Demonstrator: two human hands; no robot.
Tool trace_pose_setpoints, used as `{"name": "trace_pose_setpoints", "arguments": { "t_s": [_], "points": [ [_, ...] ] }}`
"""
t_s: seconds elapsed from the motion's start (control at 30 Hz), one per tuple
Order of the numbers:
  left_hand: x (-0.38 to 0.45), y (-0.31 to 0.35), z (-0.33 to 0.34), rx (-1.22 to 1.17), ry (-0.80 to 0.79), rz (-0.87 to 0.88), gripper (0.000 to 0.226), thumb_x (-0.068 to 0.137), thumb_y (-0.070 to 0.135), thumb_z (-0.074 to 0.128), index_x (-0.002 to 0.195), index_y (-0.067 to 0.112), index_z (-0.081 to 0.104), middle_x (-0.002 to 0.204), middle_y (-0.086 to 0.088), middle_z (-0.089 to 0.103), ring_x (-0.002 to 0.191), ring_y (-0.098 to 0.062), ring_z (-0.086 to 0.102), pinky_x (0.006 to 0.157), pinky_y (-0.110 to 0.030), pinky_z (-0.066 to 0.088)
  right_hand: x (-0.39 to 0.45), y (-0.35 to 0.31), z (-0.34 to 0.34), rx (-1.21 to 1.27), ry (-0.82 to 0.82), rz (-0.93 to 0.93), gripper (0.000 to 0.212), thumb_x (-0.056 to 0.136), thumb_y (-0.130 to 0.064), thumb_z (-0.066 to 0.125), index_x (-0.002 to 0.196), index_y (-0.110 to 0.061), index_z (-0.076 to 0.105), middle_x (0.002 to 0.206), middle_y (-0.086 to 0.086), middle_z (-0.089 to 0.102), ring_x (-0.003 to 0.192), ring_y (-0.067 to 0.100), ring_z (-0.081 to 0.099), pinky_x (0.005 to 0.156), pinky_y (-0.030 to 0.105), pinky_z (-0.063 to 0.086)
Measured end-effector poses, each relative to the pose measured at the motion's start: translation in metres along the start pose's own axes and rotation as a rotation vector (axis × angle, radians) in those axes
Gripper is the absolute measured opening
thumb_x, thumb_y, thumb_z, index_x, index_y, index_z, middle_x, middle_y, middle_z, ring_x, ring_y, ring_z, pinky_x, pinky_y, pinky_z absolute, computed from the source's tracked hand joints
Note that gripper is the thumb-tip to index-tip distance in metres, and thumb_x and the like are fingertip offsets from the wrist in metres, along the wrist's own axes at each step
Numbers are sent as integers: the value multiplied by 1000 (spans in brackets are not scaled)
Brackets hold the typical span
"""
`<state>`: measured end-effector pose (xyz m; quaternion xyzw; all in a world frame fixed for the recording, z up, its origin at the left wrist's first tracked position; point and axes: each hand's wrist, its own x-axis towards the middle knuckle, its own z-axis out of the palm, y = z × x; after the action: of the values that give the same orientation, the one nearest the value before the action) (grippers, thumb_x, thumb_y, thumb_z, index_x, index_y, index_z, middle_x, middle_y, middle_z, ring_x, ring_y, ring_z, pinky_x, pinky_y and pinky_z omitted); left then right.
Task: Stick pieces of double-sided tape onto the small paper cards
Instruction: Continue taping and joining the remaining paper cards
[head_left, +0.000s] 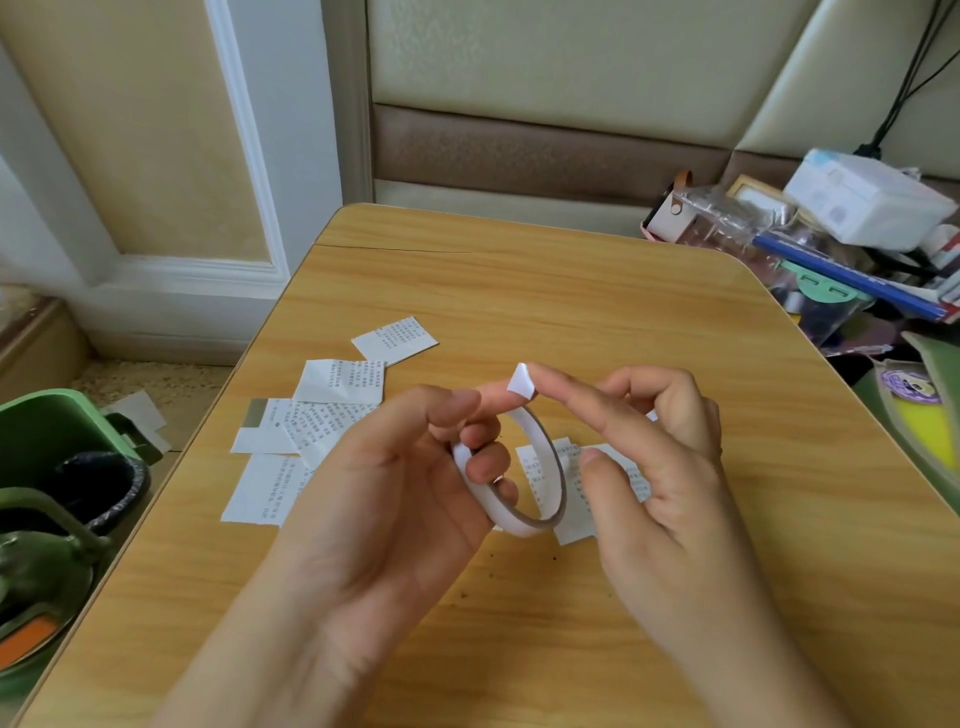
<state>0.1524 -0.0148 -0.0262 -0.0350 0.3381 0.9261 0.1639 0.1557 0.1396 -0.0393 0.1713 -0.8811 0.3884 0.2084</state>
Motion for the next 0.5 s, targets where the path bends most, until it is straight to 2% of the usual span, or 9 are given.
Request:
{"name": "trace_pose_setpoints", "arguments": {
  "t_s": [0.13,0.23,0.33,0.4,0.5],
  "points": [
    [0,1,-3,-12,-20,8,40,46,20,80,81,1,75,69,-1,44,54,-12,42,61,-28,41,1,4,-1,-60,34,-47,58,84,-19,37,124,-60,46,106,-21,39,106,7,37,97,34,33],
    [0,1,-4,-25,-16,30,36,48,20,77,79,2,75,70,0,43,54,-12,41,63,-29,39,0,7,-1,-58,53,-46,56,84,-19,38,123,-57,50,107,-21,40,107,7,38,97,32,34],
    [-3,6,-1,-34,-30,89,24,51,20,75,71,8,72,69,1,42,55,-12,41,66,-31,35,0,12,-1,-3,74,20,48,83,-19,40,113,-49,62,106,-21,43,107,9,42,95,25,36],
    [-5,9,0,40,-4,146,18,52,17,69,68,8,73,68,1,41,55,-11,39,68,-31,35,0,14,-2,55,74,85,44,83,-18,44,111,-45,64,102,-22,45,108,10,46,92,15,36],
    [-6,7,2,213,27,211,29,59,10,58,80,7,77,68,3,45,57,-11,39,65,-28,38,1,7,0,67,115,90,31,84,-30,47,107,-38,67,103,-22,47,106,6,51,86,8,37]
  ]
}}
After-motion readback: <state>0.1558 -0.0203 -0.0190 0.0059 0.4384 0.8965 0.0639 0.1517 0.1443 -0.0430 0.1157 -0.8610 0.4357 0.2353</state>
